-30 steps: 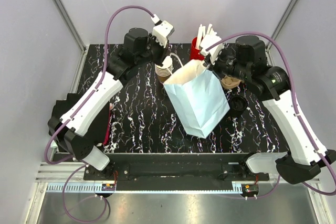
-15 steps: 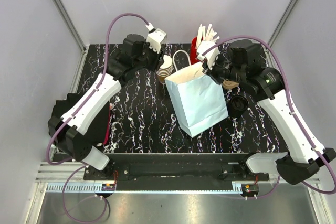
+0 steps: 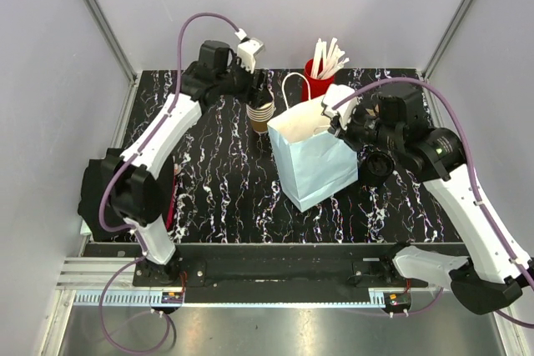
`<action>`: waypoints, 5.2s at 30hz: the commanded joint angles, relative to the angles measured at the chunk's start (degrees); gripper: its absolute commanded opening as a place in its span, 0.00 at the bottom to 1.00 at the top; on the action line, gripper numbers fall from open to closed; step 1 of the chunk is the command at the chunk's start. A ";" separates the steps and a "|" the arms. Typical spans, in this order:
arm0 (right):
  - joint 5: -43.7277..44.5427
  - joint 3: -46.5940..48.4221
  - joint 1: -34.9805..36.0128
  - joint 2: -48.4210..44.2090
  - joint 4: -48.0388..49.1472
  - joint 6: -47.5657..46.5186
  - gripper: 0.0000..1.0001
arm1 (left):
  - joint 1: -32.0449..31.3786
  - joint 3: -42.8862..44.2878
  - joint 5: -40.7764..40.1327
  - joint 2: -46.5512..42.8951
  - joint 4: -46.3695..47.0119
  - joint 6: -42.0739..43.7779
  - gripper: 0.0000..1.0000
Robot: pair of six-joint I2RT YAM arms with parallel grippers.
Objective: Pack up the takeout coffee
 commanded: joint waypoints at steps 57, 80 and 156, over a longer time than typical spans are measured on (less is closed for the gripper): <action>-11.19 -5.16 0.53 -0.13 -0.48 0.48 0.00 | -3.25 -8.14 3.90 -13.46 1.11 -0.50 0.00; -7.68 3.00 0.62 -1.53 0.14 3.12 1.00 | -2.64 -8.41 -7.86 -21.19 -1.96 3.10 0.00; 14.49 28.49 -1.67 44.62 15.35 28.26 0.82 | 16.82 -12.27 -42.83 -31.99 4.27 17.95 0.99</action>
